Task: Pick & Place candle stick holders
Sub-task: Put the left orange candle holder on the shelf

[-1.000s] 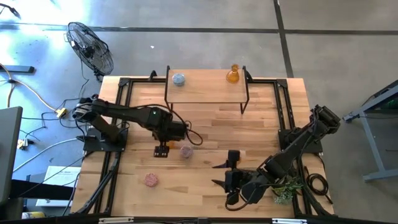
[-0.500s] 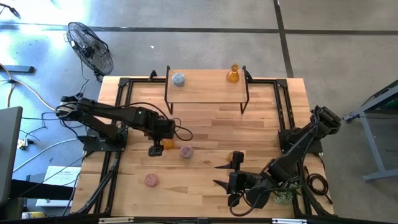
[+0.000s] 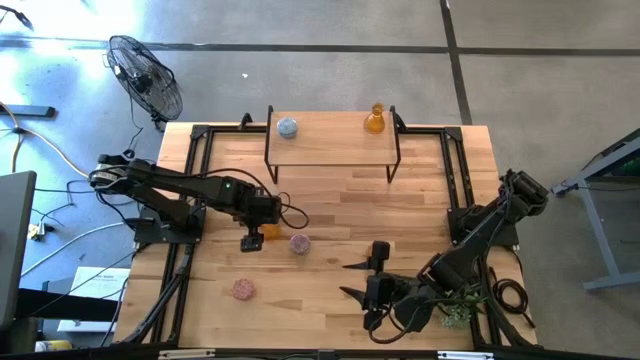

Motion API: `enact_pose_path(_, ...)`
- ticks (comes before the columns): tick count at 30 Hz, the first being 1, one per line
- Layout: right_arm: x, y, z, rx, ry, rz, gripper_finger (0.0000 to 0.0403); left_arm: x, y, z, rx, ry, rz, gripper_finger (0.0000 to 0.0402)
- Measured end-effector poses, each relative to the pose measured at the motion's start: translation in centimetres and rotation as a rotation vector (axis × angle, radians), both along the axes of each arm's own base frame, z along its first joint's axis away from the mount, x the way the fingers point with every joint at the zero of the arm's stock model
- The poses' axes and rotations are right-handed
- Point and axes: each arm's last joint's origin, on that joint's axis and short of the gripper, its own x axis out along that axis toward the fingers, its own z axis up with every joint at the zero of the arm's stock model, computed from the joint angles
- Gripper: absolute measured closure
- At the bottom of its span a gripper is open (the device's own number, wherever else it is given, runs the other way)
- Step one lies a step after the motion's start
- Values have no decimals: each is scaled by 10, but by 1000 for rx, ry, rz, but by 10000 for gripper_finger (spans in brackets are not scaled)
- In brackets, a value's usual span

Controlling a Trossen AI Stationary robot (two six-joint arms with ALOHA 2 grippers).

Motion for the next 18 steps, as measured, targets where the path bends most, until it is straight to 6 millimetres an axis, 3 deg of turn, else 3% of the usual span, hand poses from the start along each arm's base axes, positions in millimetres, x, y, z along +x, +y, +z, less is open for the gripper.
enact_pose_path(9, 0, 0, 0, 18, 3, 7, 186, 3, 1, 1, 38, -32, 11, 71)
enact_pose_path(18, 1, 0, 0, 14, 3, 5, 186, -2, 2, -22, 86, -16, -26, 71)
